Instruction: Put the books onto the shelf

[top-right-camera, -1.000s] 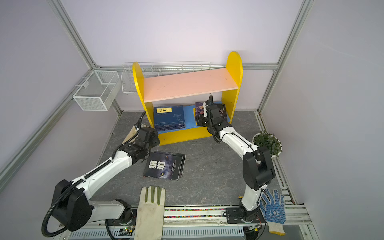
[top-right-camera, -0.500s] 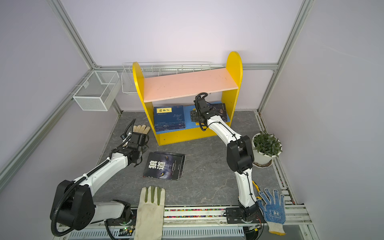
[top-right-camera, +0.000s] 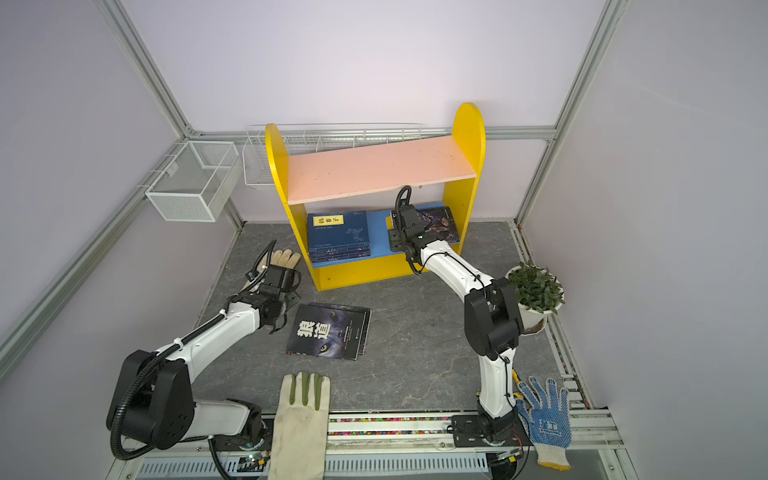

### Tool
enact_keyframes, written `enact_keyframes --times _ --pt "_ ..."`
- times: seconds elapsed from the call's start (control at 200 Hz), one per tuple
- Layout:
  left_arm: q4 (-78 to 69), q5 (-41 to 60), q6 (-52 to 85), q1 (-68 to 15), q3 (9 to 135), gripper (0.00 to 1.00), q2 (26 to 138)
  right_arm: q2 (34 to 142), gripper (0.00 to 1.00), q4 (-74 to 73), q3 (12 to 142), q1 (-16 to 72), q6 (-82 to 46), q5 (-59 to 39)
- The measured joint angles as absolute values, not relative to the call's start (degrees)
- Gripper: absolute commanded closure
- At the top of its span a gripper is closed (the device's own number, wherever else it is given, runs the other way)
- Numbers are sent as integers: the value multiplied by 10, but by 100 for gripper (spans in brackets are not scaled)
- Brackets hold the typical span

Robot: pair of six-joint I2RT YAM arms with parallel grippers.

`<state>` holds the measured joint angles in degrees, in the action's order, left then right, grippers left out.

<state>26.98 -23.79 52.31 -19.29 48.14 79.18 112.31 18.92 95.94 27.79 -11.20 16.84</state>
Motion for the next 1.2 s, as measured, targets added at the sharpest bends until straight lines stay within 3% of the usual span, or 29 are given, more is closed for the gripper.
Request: enact_keyframes --times 0.475,0.56,0.785,1.2 --pt "277 -226 520 -193 500 36 809 1025 33 107 825 238 -142 31" --pt "277 -224 519 -193 500 36 816 993 38 114 802 232 -153 20" --pt "275 -217 519 -193 500 36 839 948 70 145 775 193 -192 3" --pt "273 -209 518 -193 505 36 846 1006 73 191 784 156 -225 -29"
